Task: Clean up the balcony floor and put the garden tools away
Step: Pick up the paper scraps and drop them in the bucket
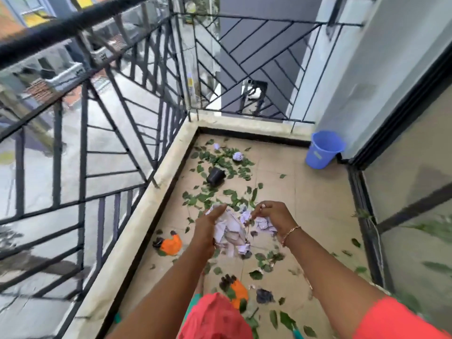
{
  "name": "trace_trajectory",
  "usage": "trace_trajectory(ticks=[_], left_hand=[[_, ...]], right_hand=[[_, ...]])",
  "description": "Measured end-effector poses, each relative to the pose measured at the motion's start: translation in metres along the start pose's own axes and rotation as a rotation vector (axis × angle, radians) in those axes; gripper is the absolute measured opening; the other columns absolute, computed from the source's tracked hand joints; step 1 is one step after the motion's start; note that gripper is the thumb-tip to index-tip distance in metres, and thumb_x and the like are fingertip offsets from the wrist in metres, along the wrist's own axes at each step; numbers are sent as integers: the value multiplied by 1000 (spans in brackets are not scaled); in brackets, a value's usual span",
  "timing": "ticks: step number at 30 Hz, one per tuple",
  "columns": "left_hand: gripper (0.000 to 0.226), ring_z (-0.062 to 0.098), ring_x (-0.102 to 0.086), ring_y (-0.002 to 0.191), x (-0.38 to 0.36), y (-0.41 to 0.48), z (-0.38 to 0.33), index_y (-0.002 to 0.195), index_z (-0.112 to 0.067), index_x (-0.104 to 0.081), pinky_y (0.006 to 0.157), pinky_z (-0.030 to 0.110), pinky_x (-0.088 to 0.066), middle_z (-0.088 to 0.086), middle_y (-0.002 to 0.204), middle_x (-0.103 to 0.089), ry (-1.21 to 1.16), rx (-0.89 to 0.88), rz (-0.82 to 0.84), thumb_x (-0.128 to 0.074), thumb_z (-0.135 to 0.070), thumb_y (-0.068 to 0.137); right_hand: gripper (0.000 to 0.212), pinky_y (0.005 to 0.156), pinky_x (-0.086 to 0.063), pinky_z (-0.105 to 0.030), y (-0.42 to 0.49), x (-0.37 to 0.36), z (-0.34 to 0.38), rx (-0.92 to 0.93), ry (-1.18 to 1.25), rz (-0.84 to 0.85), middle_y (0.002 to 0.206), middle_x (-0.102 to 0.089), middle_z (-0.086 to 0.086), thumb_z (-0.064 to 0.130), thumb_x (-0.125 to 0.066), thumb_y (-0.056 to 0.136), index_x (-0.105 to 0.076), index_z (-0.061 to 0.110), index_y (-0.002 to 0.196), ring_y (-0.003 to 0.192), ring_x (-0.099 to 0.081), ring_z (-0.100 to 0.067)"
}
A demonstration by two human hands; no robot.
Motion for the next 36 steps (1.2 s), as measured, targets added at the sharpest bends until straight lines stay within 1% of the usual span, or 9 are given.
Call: trace_trajectory(ticks=[2,8,14,18,23,26,30,33,36], left_hand=[[69,31,-64,62,-7,40,-17,112,7,-59,52,30,-51,29,95,-59,19,32,23,-79,-37,63],[65,33,-64,70,-26,157,-98,107,-1,-64,57,28,-50,25,94,-62,110,57,129,-79,-37,55],[31,26,-59,41,-49,230,-170,100,3,-63,37,17,-40,23,70,-61,238,92,194,-63,-24,86],[31,28,-61,42,-92,267,-194,103,3,-60,40,23,-46,23,68,-63,310,91,270,-59,-24,88],[37,33,-62,56,-157,319,-205,107,6,-60,41,24,-46,33,90,-61,344,66,312,-63,-24,86],[61,36,-57,70,-202,351,-206,106,13,-56,43,27,-46,32,88,-57,384,-20,334,-73,-33,70],[34,27,-54,45,-278,383,-188,79,4,-60,43,27,-46,22,64,-56,421,10,433,-72,-27,70],[54,28,-53,41,-357,410,-167,90,9,-58,45,31,-47,21,58,-53,448,77,488,-75,-35,64],[32,26,-52,40,-426,430,-170,87,4,-56,41,24,-44,19,60,-53,455,88,484,-67,-26,81]], right_hand=[[48,52,-41,-27,32,4,16,12,38,-39,47,-53,-11,-19,-43,79,-59,9,44,46,-49,-23],[53,49,-44,-18,136,2,64,8,62,-202,45,-59,2,-17,-46,79,-59,14,38,47,-55,-13],[43,51,-47,-16,213,-4,108,38,136,-324,45,-58,2,-18,-43,80,-56,7,48,46,-55,-8],[47,53,-40,-22,238,16,124,57,197,-384,49,-55,-5,-20,-43,79,-56,11,45,49,-50,-17],[54,57,-24,-25,272,74,135,18,337,-438,63,-42,-13,-14,-41,85,-56,13,40,54,-35,-19],[56,58,-23,-25,295,116,141,17,392,-486,64,-41,-12,-14,-40,85,-57,14,40,55,-36,-19],[43,53,-29,-22,326,181,151,17,374,-544,54,-52,-11,-17,-41,82,-53,9,49,45,-47,-18],[37,43,-28,-15,353,259,160,-43,364,-586,52,-50,-10,-14,-43,83,-52,6,53,38,-45,-16],[31,42,-24,-13,376,322,174,-101,344,-583,57,-42,-10,-13,-44,83,-51,4,58,38,-38,-14]])
Point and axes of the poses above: each hand's wrist, its own y-axis towards the middle knuckle, its own x-axis out of the back of the hand, z = x × y, the point moved 5 cm from there along y, towards the middle knuckle
